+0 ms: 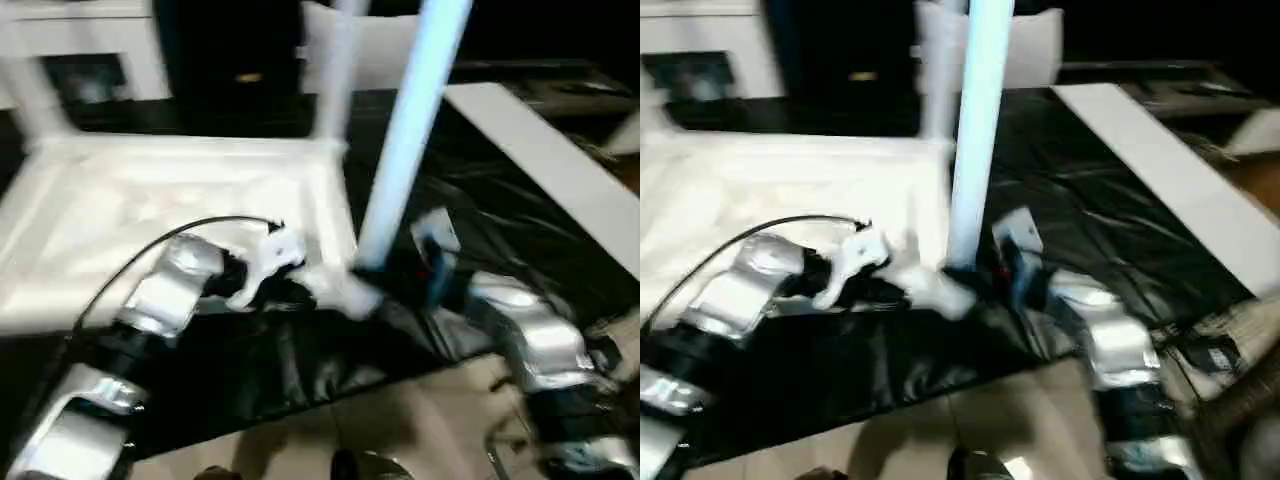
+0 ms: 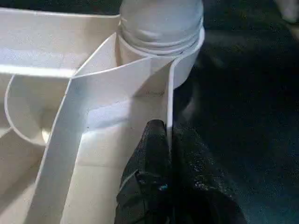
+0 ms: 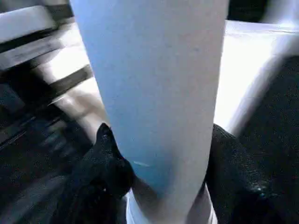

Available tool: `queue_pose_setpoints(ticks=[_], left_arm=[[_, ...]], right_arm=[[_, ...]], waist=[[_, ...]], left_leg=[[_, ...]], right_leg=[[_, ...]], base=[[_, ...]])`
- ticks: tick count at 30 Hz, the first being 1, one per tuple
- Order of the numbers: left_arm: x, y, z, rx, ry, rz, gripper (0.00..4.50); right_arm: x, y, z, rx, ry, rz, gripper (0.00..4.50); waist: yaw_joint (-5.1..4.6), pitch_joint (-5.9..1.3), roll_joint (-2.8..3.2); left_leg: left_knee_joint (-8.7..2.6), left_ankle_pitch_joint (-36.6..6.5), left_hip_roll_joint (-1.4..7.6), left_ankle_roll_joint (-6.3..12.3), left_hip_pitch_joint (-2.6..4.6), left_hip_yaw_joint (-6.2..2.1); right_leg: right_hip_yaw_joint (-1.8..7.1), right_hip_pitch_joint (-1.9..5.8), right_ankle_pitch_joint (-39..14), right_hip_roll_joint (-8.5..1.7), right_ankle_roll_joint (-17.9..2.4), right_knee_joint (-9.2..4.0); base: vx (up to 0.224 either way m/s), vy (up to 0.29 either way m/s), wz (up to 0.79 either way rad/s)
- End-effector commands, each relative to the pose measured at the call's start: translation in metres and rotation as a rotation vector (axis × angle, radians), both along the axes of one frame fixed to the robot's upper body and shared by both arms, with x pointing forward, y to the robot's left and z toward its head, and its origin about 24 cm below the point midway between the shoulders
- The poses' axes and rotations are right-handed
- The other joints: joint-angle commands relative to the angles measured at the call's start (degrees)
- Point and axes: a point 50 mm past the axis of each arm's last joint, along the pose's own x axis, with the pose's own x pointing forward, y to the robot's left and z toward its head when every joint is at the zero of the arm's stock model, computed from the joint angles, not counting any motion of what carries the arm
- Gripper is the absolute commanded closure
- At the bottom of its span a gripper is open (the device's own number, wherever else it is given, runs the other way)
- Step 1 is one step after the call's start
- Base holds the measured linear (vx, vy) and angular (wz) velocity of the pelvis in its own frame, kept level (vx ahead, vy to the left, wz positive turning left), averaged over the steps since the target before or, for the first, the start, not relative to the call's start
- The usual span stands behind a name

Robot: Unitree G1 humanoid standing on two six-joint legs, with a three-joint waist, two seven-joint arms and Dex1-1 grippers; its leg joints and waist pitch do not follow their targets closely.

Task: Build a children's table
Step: Rotate leg to tighten

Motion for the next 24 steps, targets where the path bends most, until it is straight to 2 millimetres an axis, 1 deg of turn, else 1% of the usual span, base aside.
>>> queue_pose_setpoints(ticks=[1,2,3,4,5,6,7,8,9,10,11,12,13,15,16,17,18,20,21,22,23,24], left_arm=[[0.001,-0.033,0.009,-0.088,-0.028,0.006,4.5],[0.001,-0.033,0.009,-0.088,-0.028,0.006,4.5],[0.004,-0.038,0.011,-0.102,-0.043,0.046,4.5],[0.008,-0.045,0.013,-0.119,-0.06,0.089,4.5],[0.008,-0.047,0.014,-0.122,-0.064,0.098,4.5],[0.01,-0.053,0.016,-0.126,-0.083,0.116,4.5],[0.01,-0.053,0.017,-0.126,-0.084,0.117,4.5],[0.01,-0.054,0.018,-0.124,-0.088,0.123,4.5],[0.01,-0.053,0.018,-0.12,-0.092,0.124,4.5],[0.01,-0.052,0.018,-0.113,-0.094,0.126,4.5],[0.01,-0.052,0.017,-0.108,-0.095,0.127,4.5],[0.01,-0.049,0.017,-0.105,-0.094,0.129,4.5],[0.011,-0.048,0.017,-0.104,-0.093,0.133,4.5],[0.011,-0.045,0.016,-0.093,-0.094,0.137,4.5],[0.011,-0.039,0.016,-0.087,-0.099,0.13,4.5],[0.011,-0.039,0.016,-0.086,-0.099,0.129,4.5],[0.011,-0.035,0.015,-0.08,-0.102,0.124,4.5],[0.011,-0.032,0.015,-0.076,-0.107,0.111,4.5],[0.011,-0.032,0.015,-0.076,-0.107,0.111,4.5],[0.011,-0.03,0.015,-0.073,-0.105,0.101,4.5],[0.01,-0.026,0.015,-0.069,-0.107,0.072,4.5],[0.009,-0.023,0.015,-0.065,-0.108,0.052,4.5]], right_arm=[[0.007,0.013,-0.014,-0.041,0.084,-0.143,2.5],[0.007,0.013,-0.014,-0.041,0.084,-0.143,2.5],[0.011,0.016,-0.014,-0.04,0.085,-0.199,2.5],[0.015,0.022,-0.011,-0.043,0.058,-0.245,2.5],[0.016,0.023,-0.011,-0.046,0.05,-0.253,2.5],[0.019,0.027,-0.007,-0.054,0.015,-0.282,2.5],[0.019,0.027,-0.007,-0.051,0.011,-0.286,2.17],[0.02,0.029,-0.004,-0.039,-0.001,-0.295,1.98],[0.021,0.03,-0.003,-0.031,-0.008,-0.294,1.85],[0.021,0.031,-0.002,-0.023,-0.015,-0.292,1.85],[0.021,0.032,-0.002,-0.019,-0.02,-0.29,1.79],[0.02,0.032,-0.001,-0.007,-0.024,-0.286,1.65],[0.02,0.032,0.0,-0.001,-0.025,-0.287,1.49],[0.02,0.031,0.001,0.012,-0.04,-0.282,1.37],[0.019,0.027,0.001,0.013,-0.054,-0.273,1.31],[0.019,0.026,0.001,0.013,-0.056,-0.272,1.19],[0.018,0.021,0.002,0.02,-0.063,-0.264,0.97],[0.016,0.018,0.002,0.022,-0.067,-0.254,0.92],[0.016,0.018,0.002,0.022,-0.067,-0.254,0.74],[0.016,0.015,0.002,0.025,-0.075,-0.245,0.63],[0.013,0.009,0.004,0.032,-0.089,-0.217,0.55],[0.012,0.004,0.006,0.037,-0.1,-0.197,0.5]], waist=[[-0.39,-3.41,0.35],[-0.48,-3.44,0.56],[-0.84,-3.44,0.62],[-1.24,-3.17,0.74],[-1.41,-3.19,0.58],[-1.42,-3.23,0.74],[-1.69,-3.06,1.05],[-1.72,-2.94,1.36],[-2.01,-2.82,1.45],[-2.06,-3.01,1.29],[-1.98,-3.03,1.42],[-1.91,-2.96,1.48],[-1.86,-3.01,1.38],[-1.7,-3.1,1.48],[-1.59,-3.18,1.4],[-1.46,-3.27,1.37],[-1.36,-3.29,1.19],[-1.12,-3.17,1.16],[-1.01,-3.24,1.14],[-0.66,-3.48,1.14],[-0.49,-3.51,1.13],[-0.27,-3.57,0.96]], left_leg=[[-4.36,-19.59,0.25,0.09,-0.08,-0.96],[-4.32,-20.23,0.26,0.28,0.14,-1.04],[-4.35,-21.38,0.2,1.17,0.34,-1.04],[-4.5,-22.42,0.26,1.37,0.4,-1.04],[-4.09,-23.57,-0.04,1.53,1.04,-0.91],[-4.12,-23.55,0.08,1.57,1.17,-1.03],[-4.53,-24.14,0.55,1.94,0.94,-1.27],[-4.77,-24.93,0.76,1.98,0.88,-1.43],[-5.08,-26.64,1.06,1.99,0.87,-1.6],[-4.98,-26.41,0.85,2.12,0.97,-1.51],[-4.9,-24.84,0.62,2.4,0.92,-1.36],[-4.94,-24.16,0.6,2.5,0.87,-1.27],[-5.03,-23.01,0.64,2.64,0.7,-1.19],[-5.15,-21.67,0.79,2.74,0.53,-1.09],[-5.16,-21.18,0.83,2.84,0.48,-0.99],[-5.11,-20.2,0.79,3.08,0.4,-0.82],[-5.08,-19.55,0.74,3.25,0.32,-0.74],[-4.92,-18.99,0.56,3.74,0.35,-0.47],[-4.85,-18.58,0.53,3.85,0.38,-0.42],[-4.69,-16.4,0.46,4.0,0.15,-0.28],[-4.68,-15.77,0.47,4.04,0.09,-0.25],[-4.62,-15.03,0.46,4.51,0.08,-0.05]], right_leg=[[0.24,3.35,-41.41,-3.65,-1.47,-5.99],[0.04,3.36,-40.61,-3.66,-1.64,-6.1],[-0.56,3.51,-39.05,-3.72,-1.88,-6.53],[-0.88,3.23,-38.69,-3.74,-2.08,-6.75],[-1.38,2.86,-40.14,-3.68,-1.39,-7.36],[-1.46,3.05,-39.85,-3.96,-1.49,-7.32],[-1.8,3.51,-38.19,-3.99,-1.93,-7.3],[-2.01,3.75,-36.94,-3.94,-2.13,-7.19],[-2.19,3.94,-35.21,-4.14,-2.61,-7.05],[-1.93,3.96,-34.42,-4.47,-3.15,-6.95],[-1.57,3.87,-33.81,-4.75,-4.12,-6.79],[-1.38,3.8,-33.49,-4.78,-4.55,-6.75],[-1.09,3.82,-32.37,-4.76,-5.29,-6.41],[-0.7,3.9,-30.2,-4.78,-6.4,-5.93],[-0.49,3.88,-29.04,-4.77,-7.02,-5.65],[-0.24,3.95,-27.89,-4.78,-7.59,-5.43],[-0.16,4.01,-27.58,-4.8,-7.66,-5.37],[0.08,3.78,-28.43,-4.73,-7.6,-5.34],[0.13,3.8,-28.61,-4.74,-7.57,-5.29],[0.34,3.91,-27.91,-4.77,-7.75,-4.96],[0.42,3.9,-27.4,-4.7,-7.85,-4.81],[0.57,3.9,-26.73,-4.49,-7.56,-4.66]], base=[[0.0,0.0,0.0],[0.0,0.0,0.0],[0.0,0.0,0.0],[0.0,0.0,0.0],[0.0,0.0,0.0],[0.0,0.0,0.0],[0.0,0.0,0.0],[0.0,0.0,0.0],[0.0,0.0,0.0],[0.0,0.0,0.0],[0.0,0.0,0.0],[0.0,0.0,0.0],[0.0,0.0,0.0],[0.0,0.0,0.0],[0.0,0.0,0.0],[0.0,0.0,0.0],[0.0,0.0,0.0],[0.0,0.0,0.0],[0.0,0.0,0.0],[0.0,0.0,0.0],[0.0,0.0,0.0],[0.0,0.0,0.0]])
